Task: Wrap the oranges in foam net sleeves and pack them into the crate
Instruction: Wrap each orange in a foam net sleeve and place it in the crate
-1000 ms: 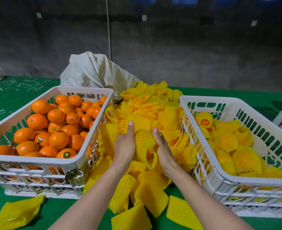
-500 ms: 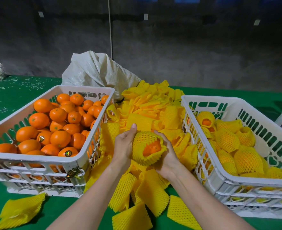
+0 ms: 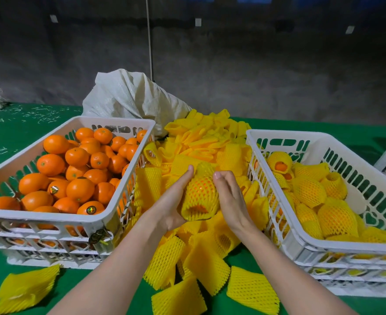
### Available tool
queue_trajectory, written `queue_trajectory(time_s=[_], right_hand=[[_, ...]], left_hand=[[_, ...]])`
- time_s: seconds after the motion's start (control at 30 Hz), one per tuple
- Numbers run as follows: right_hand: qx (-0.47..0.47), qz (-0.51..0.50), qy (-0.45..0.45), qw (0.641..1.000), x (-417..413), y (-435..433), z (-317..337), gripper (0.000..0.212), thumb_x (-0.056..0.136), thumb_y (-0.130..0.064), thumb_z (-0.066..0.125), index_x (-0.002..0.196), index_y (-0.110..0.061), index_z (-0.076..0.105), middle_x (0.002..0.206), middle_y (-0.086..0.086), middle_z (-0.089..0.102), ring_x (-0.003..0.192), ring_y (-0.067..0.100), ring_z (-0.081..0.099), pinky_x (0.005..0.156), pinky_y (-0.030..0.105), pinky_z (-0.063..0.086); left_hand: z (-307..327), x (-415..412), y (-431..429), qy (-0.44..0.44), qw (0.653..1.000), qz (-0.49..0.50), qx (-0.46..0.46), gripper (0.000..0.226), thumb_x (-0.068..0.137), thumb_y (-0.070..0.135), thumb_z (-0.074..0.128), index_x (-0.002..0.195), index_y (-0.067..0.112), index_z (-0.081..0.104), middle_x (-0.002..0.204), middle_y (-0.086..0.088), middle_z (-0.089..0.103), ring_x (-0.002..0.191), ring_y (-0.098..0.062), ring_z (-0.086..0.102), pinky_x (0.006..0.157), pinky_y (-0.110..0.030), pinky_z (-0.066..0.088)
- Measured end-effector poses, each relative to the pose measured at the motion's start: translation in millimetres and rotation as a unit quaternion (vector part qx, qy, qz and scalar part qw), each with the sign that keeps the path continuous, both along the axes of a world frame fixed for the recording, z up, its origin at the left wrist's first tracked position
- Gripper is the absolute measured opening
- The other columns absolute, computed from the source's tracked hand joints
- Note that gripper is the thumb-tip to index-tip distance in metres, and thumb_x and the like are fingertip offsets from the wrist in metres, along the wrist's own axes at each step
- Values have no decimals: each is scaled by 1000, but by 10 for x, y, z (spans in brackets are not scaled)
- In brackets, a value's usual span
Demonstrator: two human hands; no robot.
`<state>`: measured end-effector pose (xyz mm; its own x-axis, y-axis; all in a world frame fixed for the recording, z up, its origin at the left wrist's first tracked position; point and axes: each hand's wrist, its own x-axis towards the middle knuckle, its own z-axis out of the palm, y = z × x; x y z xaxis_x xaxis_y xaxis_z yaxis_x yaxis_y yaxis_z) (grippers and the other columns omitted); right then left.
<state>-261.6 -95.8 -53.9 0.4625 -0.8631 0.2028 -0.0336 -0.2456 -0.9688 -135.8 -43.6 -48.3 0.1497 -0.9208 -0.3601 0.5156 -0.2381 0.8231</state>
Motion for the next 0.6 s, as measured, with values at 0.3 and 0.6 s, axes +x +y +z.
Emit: queue_trajectory(time_s=[0.3, 0.6], right_hand=[[-74, 31, 19, 997, -111, -165, -20, 44, 85, -49, 41, 59, -14, 34, 60, 11, 29, 57, 18, 31, 56, 34, 24], [-69, 54, -47, 995, -253, 17, -129, 38, 89, -47, 44, 126, -47, 36, 132, -34, 35, 123, -18, 33, 93, 2, 32]], left_hand=[[45, -65, -9, -66, 994, -90, 14, 58, 59, 53, 67, 107, 19, 68, 104, -10, 73, 95, -27, 69, 88, -43, 52], [107, -287, -118, -45, 995, 6, -88, 47, 73, 47, 59, 110, 18, 65, 107, -6, 72, 96, -20, 70, 76, -35, 58]])
